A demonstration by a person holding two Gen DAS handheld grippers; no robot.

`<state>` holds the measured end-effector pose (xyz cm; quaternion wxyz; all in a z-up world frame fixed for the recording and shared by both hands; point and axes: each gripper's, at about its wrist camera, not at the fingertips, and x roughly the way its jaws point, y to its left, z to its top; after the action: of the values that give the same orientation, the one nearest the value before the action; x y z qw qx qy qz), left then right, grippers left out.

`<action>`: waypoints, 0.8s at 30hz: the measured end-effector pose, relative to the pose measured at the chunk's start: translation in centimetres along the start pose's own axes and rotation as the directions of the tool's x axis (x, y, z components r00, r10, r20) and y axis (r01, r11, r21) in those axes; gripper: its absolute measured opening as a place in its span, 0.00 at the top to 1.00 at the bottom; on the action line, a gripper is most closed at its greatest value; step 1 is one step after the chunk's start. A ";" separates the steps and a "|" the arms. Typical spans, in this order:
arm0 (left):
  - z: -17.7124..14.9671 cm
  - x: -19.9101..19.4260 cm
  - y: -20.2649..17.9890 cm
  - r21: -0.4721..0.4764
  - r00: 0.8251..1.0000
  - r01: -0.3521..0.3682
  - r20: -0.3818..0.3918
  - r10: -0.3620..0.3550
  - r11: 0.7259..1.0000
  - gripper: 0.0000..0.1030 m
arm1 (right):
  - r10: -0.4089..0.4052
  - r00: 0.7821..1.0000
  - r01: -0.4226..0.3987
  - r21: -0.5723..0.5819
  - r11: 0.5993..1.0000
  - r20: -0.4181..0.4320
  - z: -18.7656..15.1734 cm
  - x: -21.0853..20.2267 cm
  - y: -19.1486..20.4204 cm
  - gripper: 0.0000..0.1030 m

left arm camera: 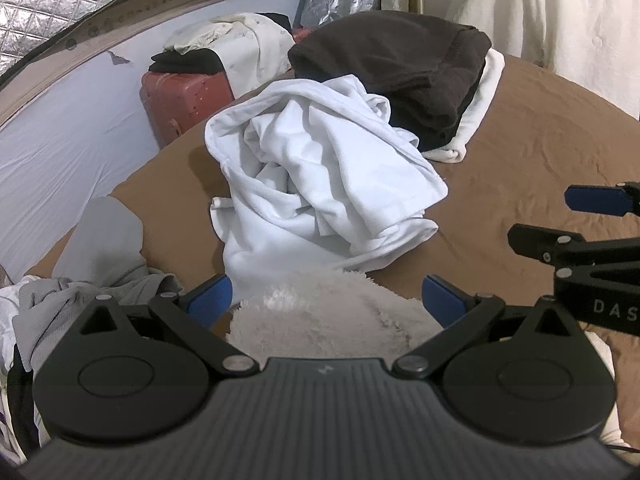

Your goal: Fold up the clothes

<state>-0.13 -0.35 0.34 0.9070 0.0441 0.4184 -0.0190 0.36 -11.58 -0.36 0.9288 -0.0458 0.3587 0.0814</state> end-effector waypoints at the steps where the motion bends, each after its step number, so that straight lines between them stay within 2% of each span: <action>1: 0.0 0.0 0.0 0.000 1.000 -0.001 0.000 0.001 1.000 0.00 | 0.000 1.000 0.000 0.001 1.000 0.000 0.0 0.0 0.0 0.33; 24: 0.1 0.2 -0.3 0.014 1.000 0.006 -0.014 -0.005 1.000 0.00 | -0.001 1.000 0.001 0.005 1.000 -0.012 -0.3 0.2 -0.1 0.33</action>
<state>0.01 -0.61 0.23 0.9036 0.0494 0.4248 -0.0241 0.37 -11.70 -0.70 0.9267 -0.0440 0.3645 0.0795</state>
